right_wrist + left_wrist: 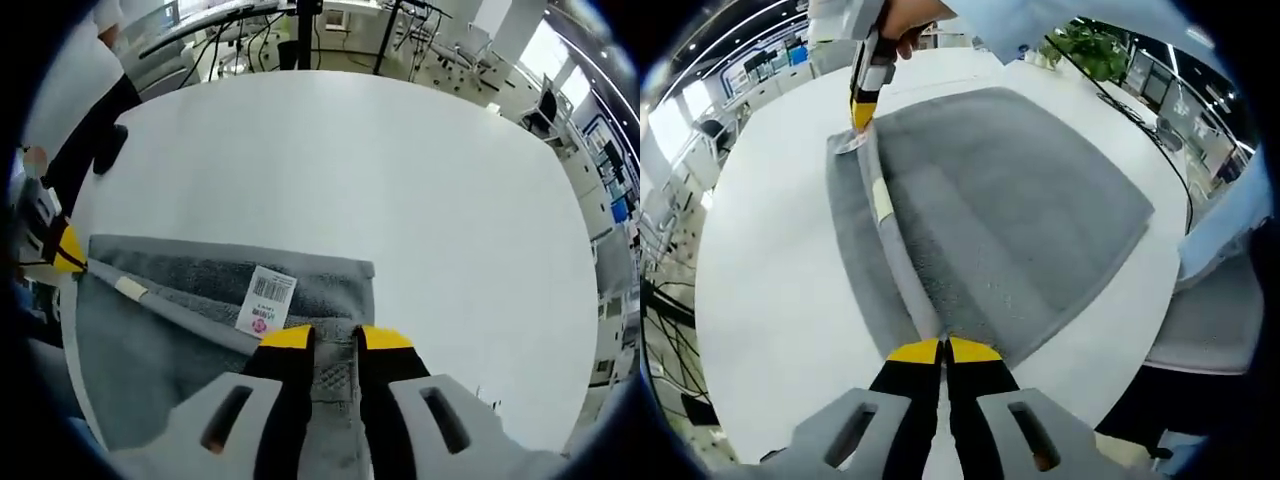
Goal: Fold the towel on the table until its edges align and the towel forms a compact rectangular stack.
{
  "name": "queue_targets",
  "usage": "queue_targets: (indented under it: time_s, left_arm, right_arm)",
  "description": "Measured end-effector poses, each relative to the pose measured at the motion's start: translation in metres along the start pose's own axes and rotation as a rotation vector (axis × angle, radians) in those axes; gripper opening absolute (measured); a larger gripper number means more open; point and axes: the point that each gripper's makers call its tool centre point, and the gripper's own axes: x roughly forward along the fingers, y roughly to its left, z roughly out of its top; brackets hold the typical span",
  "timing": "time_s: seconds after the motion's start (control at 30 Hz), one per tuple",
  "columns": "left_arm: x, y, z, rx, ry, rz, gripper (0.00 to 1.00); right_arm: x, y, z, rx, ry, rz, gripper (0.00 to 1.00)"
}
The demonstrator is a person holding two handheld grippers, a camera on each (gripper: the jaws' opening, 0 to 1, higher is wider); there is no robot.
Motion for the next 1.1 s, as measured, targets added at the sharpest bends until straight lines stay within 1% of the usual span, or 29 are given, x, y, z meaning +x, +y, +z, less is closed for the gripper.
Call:
queue_targets:
  time_s: [0.03, 0.1, 0.17, 0.23, 0.27, 0.3, 0.33, 0.37, 0.43, 0.47, 0.5, 0.57, 0.63, 0.7, 0.77, 0.83, 0.9, 0.93, 0.97, 1.0, 1.1]
  left_arm:
    - [0.0, -0.001, 0.0, 0.003, 0.0, 0.0, 0.01]
    - [0.001, -0.001, 0.0, 0.005, 0.002, -0.001, 0.01]
    - [0.002, -0.001, 0.0, 0.004, 0.003, -0.001, 0.01]
    - [0.002, -0.001, -0.001, 0.004, 0.004, -0.002, 0.01]
    - [0.002, 0.0, -0.001, 0.002, 0.003, -0.003, 0.01]
    - [0.002, -0.002, 0.0, 0.001, 0.002, -0.003, 0.01]
    - [0.001, -0.003, 0.0, 0.0, 0.002, -0.005, 0.01]
    - [0.002, -0.002, 0.0, 0.001, 0.002, -0.004, 0.01]
    - [0.002, -0.002, -0.001, 0.001, 0.003, -0.005, 0.01]
    - [0.002, -0.002, 0.0, 0.003, 0.003, -0.005, 0.01]
    - [0.002, -0.003, 0.0, 0.005, 0.004, -0.005, 0.01]
    - [0.002, -0.002, 0.0, 0.006, 0.005, -0.005, 0.01]
    - [0.002, -0.002, 0.0, 0.008, 0.005, -0.005, 0.01]
    - [0.003, -0.002, 0.0, 0.003, 0.004, -0.006, 0.01]
    - [0.002, -0.002, 0.0, 0.003, 0.004, -0.006, 0.01]
    - [0.003, -0.002, 0.0, 0.003, 0.004, -0.006, 0.01]
    - [0.003, -0.002, 0.0, 0.0, 0.004, -0.007, 0.01]
    - [0.003, -0.003, 0.0, -0.003, 0.003, -0.008, 0.01]
    - [0.003, -0.003, 0.0, -0.004, 0.003, -0.009, 0.01]
    - [0.003, -0.002, -0.001, -0.005, 0.003, -0.009, 0.01]
    - [0.003, 0.001, -0.002, -0.009, 0.0, -0.009, 0.01]
  right_arm:
    - [-0.001, -0.002, 0.003, 0.0, -0.01, -0.006, 0.16]
    - [-0.006, 0.0, 0.003, 0.001, -0.014, -0.009, 0.16]
    - [-0.003, -0.006, 0.004, -0.008, -0.014, -0.019, 0.15]
    - [-0.008, -0.003, 0.003, -0.008, -0.021, -0.029, 0.14]
    - [-0.008, -0.009, 0.005, -0.01, -0.022, -0.041, 0.14]
    - [-0.007, -0.014, 0.005, -0.019, -0.02, -0.054, 0.13]
    - [-0.012, -0.02, 0.001, -0.051, 0.004, -0.09, 0.13]
    - [-0.013, -0.021, -0.002, -0.078, 0.018, -0.096, 0.12]
    - [-0.008, -0.027, -0.002, -0.051, 0.005, -0.078, 0.12]
    - [-0.012, -0.024, -0.004, -0.029, 0.0, -0.077, 0.13]
    - [-0.014, -0.024, -0.007, -0.029, 0.001, -0.081, 0.13]
    - [-0.018, -0.016, -0.014, -0.024, 0.012, -0.073, 0.13]
    - [-0.011, -0.027, -0.015, -0.021, 0.015, -0.072, 0.13]
    - [-0.012, -0.02, -0.019, -0.009, 0.014, -0.06, 0.13]
    - [-0.004, -0.025, -0.018, 0.002, 0.012, -0.048, 0.13]
    - [-0.004, -0.017, -0.018, -0.006, 0.009, -0.039, 0.13]
    - [0.002, -0.017, -0.013, -0.013, -0.003, -0.028, 0.13]
    - [-0.001, -0.008, -0.011, -0.013, -0.016, -0.024, 0.14]
    - [-0.003, -0.005, -0.01, -0.013, -0.02, -0.021, 0.14]
    - [-0.001, 0.001, -0.005, -0.012, -0.031, -0.012, 0.14]
    - [0.006, 0.004, 0.004, -0.017, -0.043, -0.005, 0.14]
